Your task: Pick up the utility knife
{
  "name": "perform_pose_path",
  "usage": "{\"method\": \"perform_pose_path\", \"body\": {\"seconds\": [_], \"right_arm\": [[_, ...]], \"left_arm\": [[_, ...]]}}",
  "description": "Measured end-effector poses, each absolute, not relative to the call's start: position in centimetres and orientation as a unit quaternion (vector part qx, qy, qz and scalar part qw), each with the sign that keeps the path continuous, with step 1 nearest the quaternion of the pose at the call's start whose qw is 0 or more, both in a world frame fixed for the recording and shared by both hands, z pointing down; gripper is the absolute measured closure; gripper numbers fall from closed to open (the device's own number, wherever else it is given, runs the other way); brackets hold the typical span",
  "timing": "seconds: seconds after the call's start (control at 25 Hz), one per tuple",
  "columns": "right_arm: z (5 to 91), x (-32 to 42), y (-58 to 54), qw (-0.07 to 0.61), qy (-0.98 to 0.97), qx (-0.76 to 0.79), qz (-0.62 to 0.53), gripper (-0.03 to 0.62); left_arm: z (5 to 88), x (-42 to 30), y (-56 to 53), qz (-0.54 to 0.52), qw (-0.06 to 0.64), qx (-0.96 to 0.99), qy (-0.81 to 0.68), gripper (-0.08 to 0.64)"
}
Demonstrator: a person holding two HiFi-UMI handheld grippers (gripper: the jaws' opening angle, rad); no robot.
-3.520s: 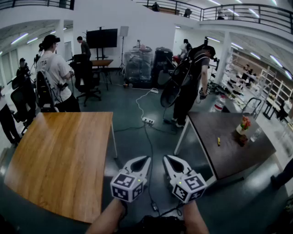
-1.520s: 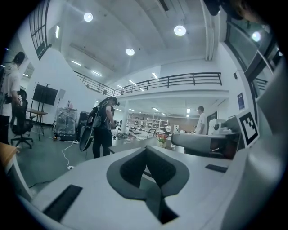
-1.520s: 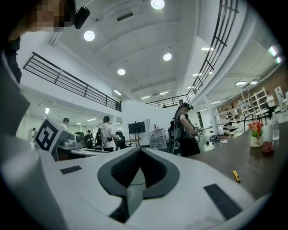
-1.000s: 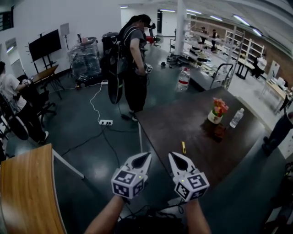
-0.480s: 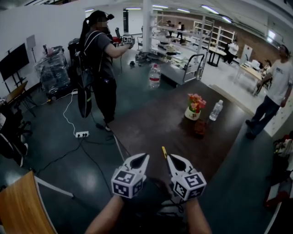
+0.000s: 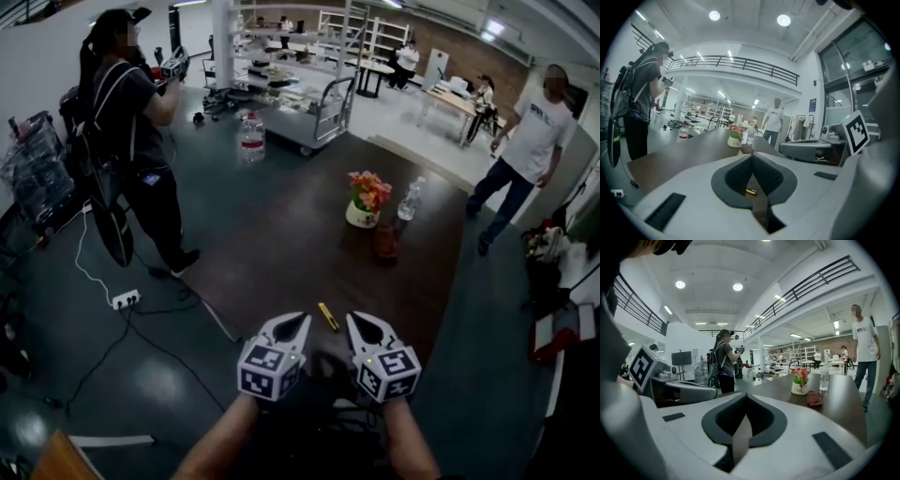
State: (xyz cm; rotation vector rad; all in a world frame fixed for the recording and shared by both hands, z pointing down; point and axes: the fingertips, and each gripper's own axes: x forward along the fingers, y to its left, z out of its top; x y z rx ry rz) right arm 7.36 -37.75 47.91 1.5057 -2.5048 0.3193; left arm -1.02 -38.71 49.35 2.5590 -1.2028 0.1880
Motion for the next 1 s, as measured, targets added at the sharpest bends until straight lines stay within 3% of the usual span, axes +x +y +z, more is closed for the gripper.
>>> {"method": "perform_pose_path", "body": {"seconds": [0.44,1.0], "right_arm": [[50.9,6.8,-40.3,0.138,-0.788,0.584,0.14,0.58],[57.4,7.5,-42.6,0.193,-0.809,0.524,0.182,0.57]], "left_arm": [[51.8,-1.3,-42.0,0.099,0.174,0.921,-0.335,0.554],[54.4,0.0,-43.0,0.124,0.185,0.904,-0.365,0.554]]}}
